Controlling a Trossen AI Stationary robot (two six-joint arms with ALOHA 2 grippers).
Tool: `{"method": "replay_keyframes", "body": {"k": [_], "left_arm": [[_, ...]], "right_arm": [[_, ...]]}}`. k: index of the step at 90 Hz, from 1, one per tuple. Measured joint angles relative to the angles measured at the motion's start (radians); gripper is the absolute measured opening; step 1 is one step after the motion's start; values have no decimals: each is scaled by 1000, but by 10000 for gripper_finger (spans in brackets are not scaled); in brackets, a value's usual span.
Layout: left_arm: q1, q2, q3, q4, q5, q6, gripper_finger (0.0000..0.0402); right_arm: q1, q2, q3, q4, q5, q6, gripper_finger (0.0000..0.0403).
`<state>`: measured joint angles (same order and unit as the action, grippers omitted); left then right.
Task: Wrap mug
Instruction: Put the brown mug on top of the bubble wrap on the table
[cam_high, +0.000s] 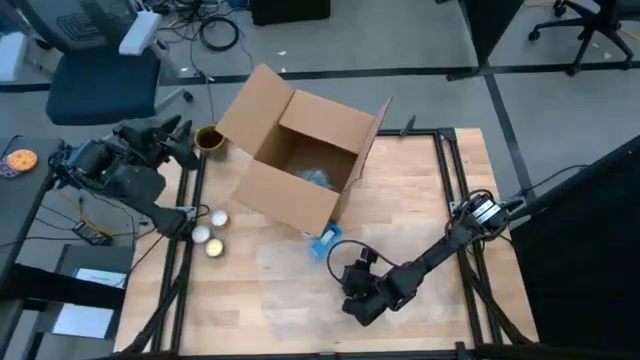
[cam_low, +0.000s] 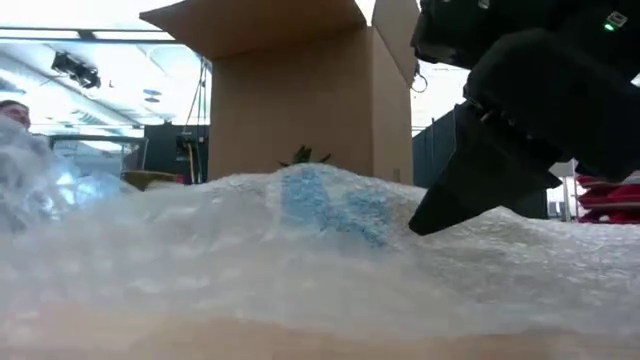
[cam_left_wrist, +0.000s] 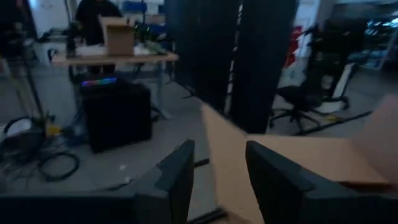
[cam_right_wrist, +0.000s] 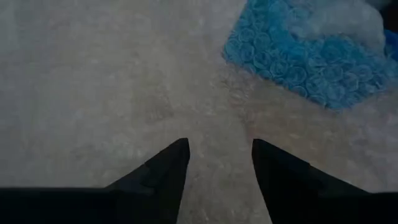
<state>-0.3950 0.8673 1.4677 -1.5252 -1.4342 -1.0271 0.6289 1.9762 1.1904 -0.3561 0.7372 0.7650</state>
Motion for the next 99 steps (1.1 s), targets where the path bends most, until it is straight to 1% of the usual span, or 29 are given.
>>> {"method": "replay_keyframes", "body": {"k": [4, 7, 17, 26, 34, 45, 61, 78, 83, 89, 99], "left_arm": [[24, 0, 0, -48, 29, -40, 131], [44, -1, -4, -47, 52, -60, 131], [90, -24, -55, -39, 142, -30, 131], [114, -49, -143, -45, 252, 0, 131], [128, -68, -237, -47, 324, 6, 131], [146, -78, -359, -36, 386, -3, 131], [167, -66, -504, -36, 467, -2, 131], [219, -45, -603, -37, 549, 7, 131], [241, -37, -610, -36, 588, 41, 131], [273, -32, -613, -26, 650, 118, 131], [342, -8, -613, 14, 795, 292, 131]], "right_arm": [[0, 0, 0, 0, 0, 0, 160], [0, 0, 0, 0, 0, 0, 160], [0, 0, 0, 0, 0, 0, 160], [0, 0, 0, 2, 0, 0, 160], [0, 0, 0, 1, 0, 0, 160], [0, 0, 0, 1, 0, 0, 160], [0, 0, 0, 3, 0, 1, 160], [0, 0, 1, 24, 0, 1, 160], [-1, 0, 1, 29, -1, 0, 160], [-2, 0, 1, 40, -4, 0, 160], [-3, 0, 1, 48, -7, -7, 160]]}}
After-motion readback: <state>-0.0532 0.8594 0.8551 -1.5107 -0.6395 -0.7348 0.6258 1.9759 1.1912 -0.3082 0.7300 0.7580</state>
